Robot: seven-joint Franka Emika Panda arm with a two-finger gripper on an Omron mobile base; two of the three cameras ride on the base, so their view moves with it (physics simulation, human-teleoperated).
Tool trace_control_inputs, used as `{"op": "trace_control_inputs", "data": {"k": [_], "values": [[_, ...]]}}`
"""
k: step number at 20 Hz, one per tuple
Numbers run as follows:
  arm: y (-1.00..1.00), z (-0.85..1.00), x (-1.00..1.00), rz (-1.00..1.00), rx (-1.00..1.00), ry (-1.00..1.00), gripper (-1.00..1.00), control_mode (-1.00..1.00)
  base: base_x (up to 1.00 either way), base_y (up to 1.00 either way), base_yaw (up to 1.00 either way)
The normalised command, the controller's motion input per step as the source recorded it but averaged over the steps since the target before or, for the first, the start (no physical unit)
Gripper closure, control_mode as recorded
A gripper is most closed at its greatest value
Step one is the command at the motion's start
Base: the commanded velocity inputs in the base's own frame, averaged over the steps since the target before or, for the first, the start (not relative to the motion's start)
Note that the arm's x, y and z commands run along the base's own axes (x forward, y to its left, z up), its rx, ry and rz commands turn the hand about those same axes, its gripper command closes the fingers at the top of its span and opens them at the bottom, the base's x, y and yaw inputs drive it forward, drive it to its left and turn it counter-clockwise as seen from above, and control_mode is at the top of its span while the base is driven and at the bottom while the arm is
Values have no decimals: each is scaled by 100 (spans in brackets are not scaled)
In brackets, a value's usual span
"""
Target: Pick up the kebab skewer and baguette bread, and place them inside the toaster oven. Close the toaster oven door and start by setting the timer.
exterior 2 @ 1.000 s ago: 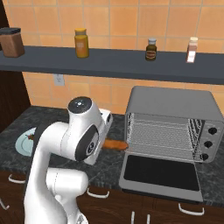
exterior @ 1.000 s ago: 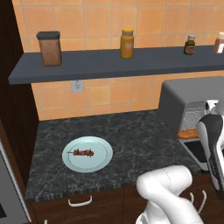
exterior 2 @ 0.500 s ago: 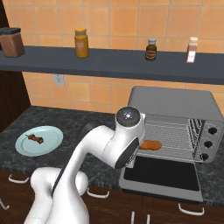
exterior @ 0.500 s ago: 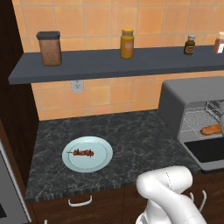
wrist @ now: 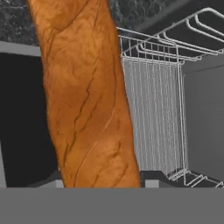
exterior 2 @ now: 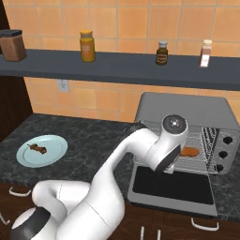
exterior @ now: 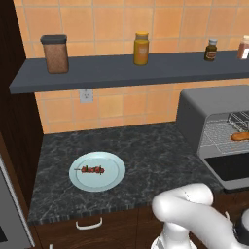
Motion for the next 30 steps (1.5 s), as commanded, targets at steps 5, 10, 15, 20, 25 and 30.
{"op": "trace_control_inputs", "data": {"k": [5,10,15,20,25,30], "values": [[-41,-41,80,0,0,0,100,-100,0,0,0],[0,-6,51,0,0,-2,100,-100,0,0,0],[0,-18,51,0,0,-5,100,-100,0,0,0],[0,-9,49,0,0,-2,100,-100,0,0,0],[1,0,30,0,0,0,-100,-100,0,0,0],[0,0,0,0,0,0,-100,-100,0,0,0]]}}
